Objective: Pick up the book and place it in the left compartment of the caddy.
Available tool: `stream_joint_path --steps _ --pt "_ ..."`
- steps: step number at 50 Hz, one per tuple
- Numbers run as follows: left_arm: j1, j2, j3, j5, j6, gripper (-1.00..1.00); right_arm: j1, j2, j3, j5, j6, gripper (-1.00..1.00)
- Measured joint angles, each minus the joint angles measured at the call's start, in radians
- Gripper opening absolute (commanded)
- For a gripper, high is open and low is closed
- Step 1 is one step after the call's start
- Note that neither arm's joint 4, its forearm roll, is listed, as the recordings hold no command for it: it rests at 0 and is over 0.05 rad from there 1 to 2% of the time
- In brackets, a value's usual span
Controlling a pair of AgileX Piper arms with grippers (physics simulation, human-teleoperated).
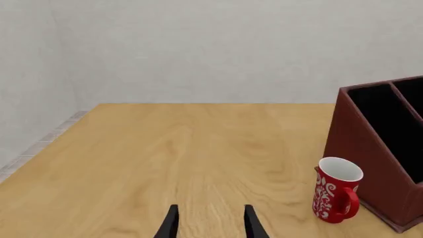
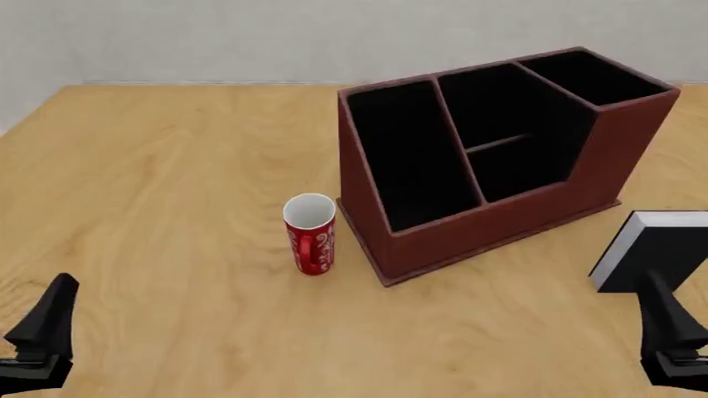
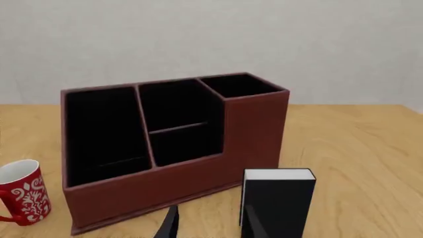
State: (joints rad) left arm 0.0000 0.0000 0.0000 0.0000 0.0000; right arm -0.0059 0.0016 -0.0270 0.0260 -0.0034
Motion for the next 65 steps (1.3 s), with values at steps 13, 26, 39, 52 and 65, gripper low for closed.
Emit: stream_joint_path --steps 13,26,39,52,65 --pt "0.0 0.0 0.0 0.0 0.0 1.0 0.007 0.001 0.014 -0.012 -0.012 1.0" --pt "0.0 0.0 0.0 0.0 0.0 1.0 0.01 0.002 -0.023 0.02 -0.044 1.0" --pt "0.0 0.0 0.0 0.0 0.0 1.0 0.017 0.007 -0.133 0.125 -0.14 1.0" --pt "0.0 0.0 0.0 0.0 0.0 1.0 0.048 0.086 -0.245 0.201 -0.291 1.0" --pt "0.0 0.0 0.0 0.0 0.0 1.0 0.079 0.198 -0.353 0.279 -0.461 1.0"
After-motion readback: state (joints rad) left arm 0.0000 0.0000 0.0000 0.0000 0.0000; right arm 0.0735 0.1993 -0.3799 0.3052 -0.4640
